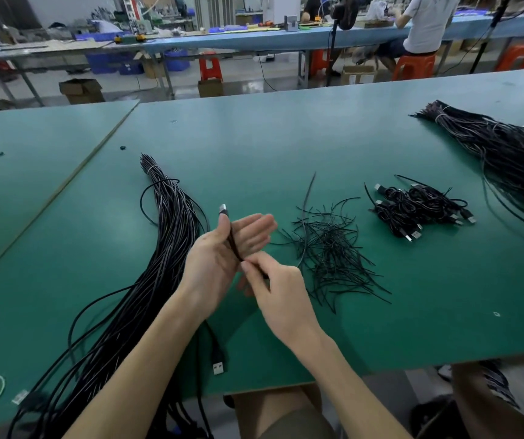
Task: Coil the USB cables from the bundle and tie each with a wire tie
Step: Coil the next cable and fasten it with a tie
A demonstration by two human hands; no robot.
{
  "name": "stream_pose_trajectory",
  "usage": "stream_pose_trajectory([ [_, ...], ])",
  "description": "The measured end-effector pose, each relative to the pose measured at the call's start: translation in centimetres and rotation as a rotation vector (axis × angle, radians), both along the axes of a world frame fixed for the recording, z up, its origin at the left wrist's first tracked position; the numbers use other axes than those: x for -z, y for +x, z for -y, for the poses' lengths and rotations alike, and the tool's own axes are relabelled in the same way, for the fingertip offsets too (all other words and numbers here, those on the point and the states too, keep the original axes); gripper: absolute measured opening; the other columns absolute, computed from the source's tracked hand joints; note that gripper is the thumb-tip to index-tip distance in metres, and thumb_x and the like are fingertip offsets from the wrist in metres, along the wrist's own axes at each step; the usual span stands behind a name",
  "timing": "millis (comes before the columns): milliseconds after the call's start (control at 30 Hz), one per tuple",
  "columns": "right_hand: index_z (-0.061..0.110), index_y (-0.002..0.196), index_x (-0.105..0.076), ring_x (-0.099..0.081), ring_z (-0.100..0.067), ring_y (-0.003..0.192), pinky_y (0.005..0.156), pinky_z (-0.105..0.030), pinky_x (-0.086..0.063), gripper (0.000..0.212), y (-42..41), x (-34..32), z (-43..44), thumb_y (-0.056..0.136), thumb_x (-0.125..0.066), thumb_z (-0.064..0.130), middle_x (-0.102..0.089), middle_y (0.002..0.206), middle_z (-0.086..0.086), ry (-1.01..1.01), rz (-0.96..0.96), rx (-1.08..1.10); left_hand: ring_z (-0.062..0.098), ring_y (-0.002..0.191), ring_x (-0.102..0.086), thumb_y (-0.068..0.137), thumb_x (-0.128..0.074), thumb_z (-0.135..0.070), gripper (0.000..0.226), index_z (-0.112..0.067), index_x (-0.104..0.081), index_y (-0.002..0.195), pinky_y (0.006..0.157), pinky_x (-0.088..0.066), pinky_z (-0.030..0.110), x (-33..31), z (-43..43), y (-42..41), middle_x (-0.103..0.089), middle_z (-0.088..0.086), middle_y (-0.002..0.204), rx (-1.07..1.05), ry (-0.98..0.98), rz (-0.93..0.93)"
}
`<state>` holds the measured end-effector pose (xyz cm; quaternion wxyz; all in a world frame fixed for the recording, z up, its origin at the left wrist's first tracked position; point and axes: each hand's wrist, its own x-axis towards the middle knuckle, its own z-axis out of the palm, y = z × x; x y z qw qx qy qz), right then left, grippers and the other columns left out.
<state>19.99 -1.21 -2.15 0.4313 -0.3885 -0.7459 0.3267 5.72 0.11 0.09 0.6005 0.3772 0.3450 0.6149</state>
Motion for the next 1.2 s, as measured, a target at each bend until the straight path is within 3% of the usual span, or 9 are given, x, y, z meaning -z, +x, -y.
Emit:
stream_pose_trajectory([
  [67, 0.017, 0.094, -0.068, -0.066, -0.009, 0.066, 0.069, -0.032, -0.055, 0.02, 0.2, 0.2, -0.2, 0.107, -0.055, 0.025, -0.072, 0.074, 0.01, -0.048, -0.005, 0.008, 0.021, 0.116, -0.07, 0.109, -0.034, -0.037, 0.054, 0.003, -0.068, 0.124, 0.09, -0.057, 0.027, -0.6, 0.0, -0.3, -0.072, 0.015, 0.124, -0.024, -0.026, 0.189],
  [133, 0.017, 0.09, -0.069, -0.064, -0.009, 0.063, 0.065, -0.03, -0.054, 0.024, 0.2, 0.4, -0.3, 0.107, -0.055, 0.027, -0.07, 0.071, 0.01, -0.1, 0.007, 0.011, 0.009, 0.074, -0.072, 0.109, -0.04, -0.032, 0.049, -0.002, -0.077, 0.103, 0.065, -0.057, 0.021, -1.1, 0.0, -1.0, -0.075, 0.001, 0.087, -0.073, -0.047, 0.322],
  [267, 0.017, 0.083, -0.067, -0.05, -0.004, 0.052, 0.054, -0.015, -0.037, 0.029, 0.3, 0.3, -0.3, 0.106, -0.056, 0.03, -0.066, 0.068, 0.004, -0.183, -0.006, 0.014, 0.009, 0.033, -0.025, 0.109, -0.041, -0.034, 0.042, -0.015, -0.063, 0.079, 0.04, -0.027, 0.023, -1.7, 0.6, -2.4, -0.038, -0.011, 0.046, 0.037, -0.056, 0.394],
  [367, 0.019, 0.081, -0.066, -0.051, -0.003, 0.054, 0.053, -0.016, -0.037, 0.029, 0.4, 0.2, -0.4, 0.107, -0.055, 0.028, -0.065, 0.069, 0.006, -0.222, 0.011, 0.048, 0.009, 0.033, -0.016, 0.105, -0.046, -0.041, 0.045, -0.018, -0.054, 0.066, 0.038, -0.015, 0.023, -1.2, 0.7, -2.2, -0.029, -0.007, 0.039, 0.09, 0.001, -0.054],
  [500, 0.02, 0.086, -0.061, -0.05, -0.008, 0.06, 0.057, -0.024, -0.037, 0.023, 0.3, 0.2, -0.6, 0.106, -0.05, 0.016, -0.066, 0.076, 0.005, -0.23, 0.143, 0.091, 0.01, 0.038, -0.029, 0.1, -0.05, -0.042, 0.051, -0.02, -0.054, 0.055, 0.041, -0.024, 0.019, 0.0, 0.8, -0.3, -0.037, -0.003, 0.045, 0.008, 0.13, -0.762],
  [633, 0.022, 0.115, -0.057, -0.064, -0.011, 0.074, 0.066, -0.028, -0.051, 0.02, 0.6, -0.3, -0.6, 0.105, -0.047, 0.008, -0.072, 0.083, 0.005, -0.309, 0.029, 0.088, 0.009, 0.045, -0.038, 0.104, -0.051, -0.036, 0.044, -0.031, -0.052, 0.06, 0.049, -0.031, 0.022, 0.6, 1.3, -0.2, -0.048, -0.011, 0.051, -0.074, 0.369, -1.218],
  [867, 0.018, 0.122, -0.055, -0.065, 0.002, 0.091, 0.079, -0.009, -0.046, 0.022, 0.8, -0.5, -0.7, 0.106, -0.048, 0.005, -0.071, 0.096, 0.007, -0.297, -0.15, 0.174, 0.022, 0.061, -0.049, 0.105, -0.052, -0.025, 0.031, -0.007, -0.057, 0.081, 0.06, -0.045, 0.048, -0.1, 1.6, 0.0, -0.053, -0.006, 0.066, -0.126, 0.44, -1.541],
  [1033, 0.021, 0.125, -0.053, -0.061, -0.011, 0.104, 0.091, -0.025, -0.05, 0.019, 0.4, -0.3, -0.6, 0.106, -0.054, 0.016, -0.065, 0.104, 0.005, -0.224, -0.097, 0.205, 0.023, 0.068, -0.053, 0.104, -0.056, -0.022, 0.028, -0.008, -0.059, 0.081, 0.064, -0.047, 0.046, -0.2, 1.5, -0.2, -0.057, -0.005, 0.071, -0.259, 0.36, -1.546],
  [1200, 0.022, 0.116, -0.058, -0.064, -0.003, 0.102, 0.085, -0.01, -0.045, 0.018, 0.7, -0.7, -0.5, 0.104, -0.055, 0.009, -0.068, 0.104, 0.006, -0.152, -0.218, 0.251, 0.024, 0.093, -0.066, 0.103, -0.06, -0.023, 0.019, -0.009, -0.072, 0.096, 0.076, -0.054, 0.039, 0.0, 1.3, 0.0, -0.075, 0.0, 0.096, -0.318, 0.366, -1.565],
])
